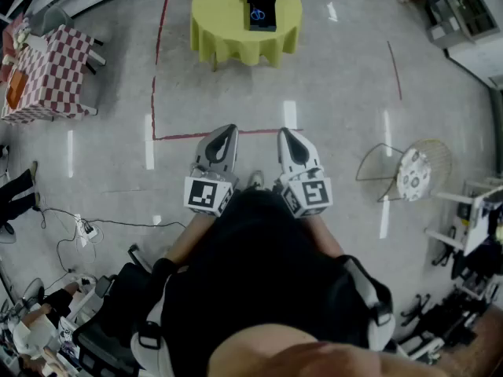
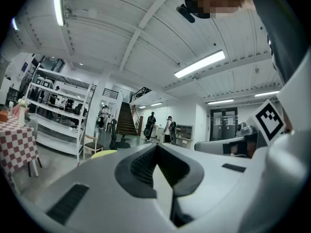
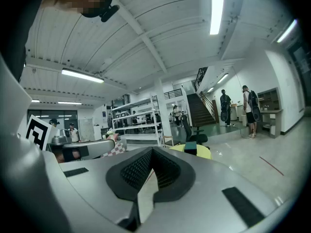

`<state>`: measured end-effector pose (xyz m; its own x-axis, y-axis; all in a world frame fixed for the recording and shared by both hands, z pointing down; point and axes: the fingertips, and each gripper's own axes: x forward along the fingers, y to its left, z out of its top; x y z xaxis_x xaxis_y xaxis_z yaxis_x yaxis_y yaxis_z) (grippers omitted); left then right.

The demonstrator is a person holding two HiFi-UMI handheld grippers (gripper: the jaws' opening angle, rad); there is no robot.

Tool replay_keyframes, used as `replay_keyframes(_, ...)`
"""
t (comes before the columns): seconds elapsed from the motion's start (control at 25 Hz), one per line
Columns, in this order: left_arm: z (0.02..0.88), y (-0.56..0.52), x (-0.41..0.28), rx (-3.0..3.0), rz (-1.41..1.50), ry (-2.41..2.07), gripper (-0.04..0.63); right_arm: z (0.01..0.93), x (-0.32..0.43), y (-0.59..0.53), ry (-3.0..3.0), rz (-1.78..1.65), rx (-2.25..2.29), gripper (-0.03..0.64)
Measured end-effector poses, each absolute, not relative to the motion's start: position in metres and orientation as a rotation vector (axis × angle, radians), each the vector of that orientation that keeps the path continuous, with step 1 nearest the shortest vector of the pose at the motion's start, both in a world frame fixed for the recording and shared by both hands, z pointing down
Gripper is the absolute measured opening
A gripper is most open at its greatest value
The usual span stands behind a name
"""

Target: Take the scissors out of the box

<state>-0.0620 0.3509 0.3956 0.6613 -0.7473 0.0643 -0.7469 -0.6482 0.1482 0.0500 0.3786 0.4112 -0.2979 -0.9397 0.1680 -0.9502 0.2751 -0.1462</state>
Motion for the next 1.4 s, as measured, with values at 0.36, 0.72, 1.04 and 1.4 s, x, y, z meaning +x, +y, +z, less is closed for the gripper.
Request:
replay_keyframes(0.36,0.398,0.344,-0.062,2.712,-0.004,-1.213,-0.003,0.411,0.049,0.373,-2.457,0.338,1.838,-0.002)
replay_keyframes(0.72,0.404,0.336,-0.075,2.697,-0.012,-1.188,-0.003,0.413,0.035,0.363,-2.452,0.364,1.863,-0.002)
replay_keyframes(1.04,0.409,0.322,-0.113,2.728,0.006,-1.191,-0.003,0.414,0.000,0.348,-2.432,0.347,1.864,-0.002)
replay_keyframes(1.4,0.428,0.310,-0.142,2.687,-0.024,-1.136,-0.003,0.418,-0.024,0.330,-2.394,0.316,1.917,-0.002)
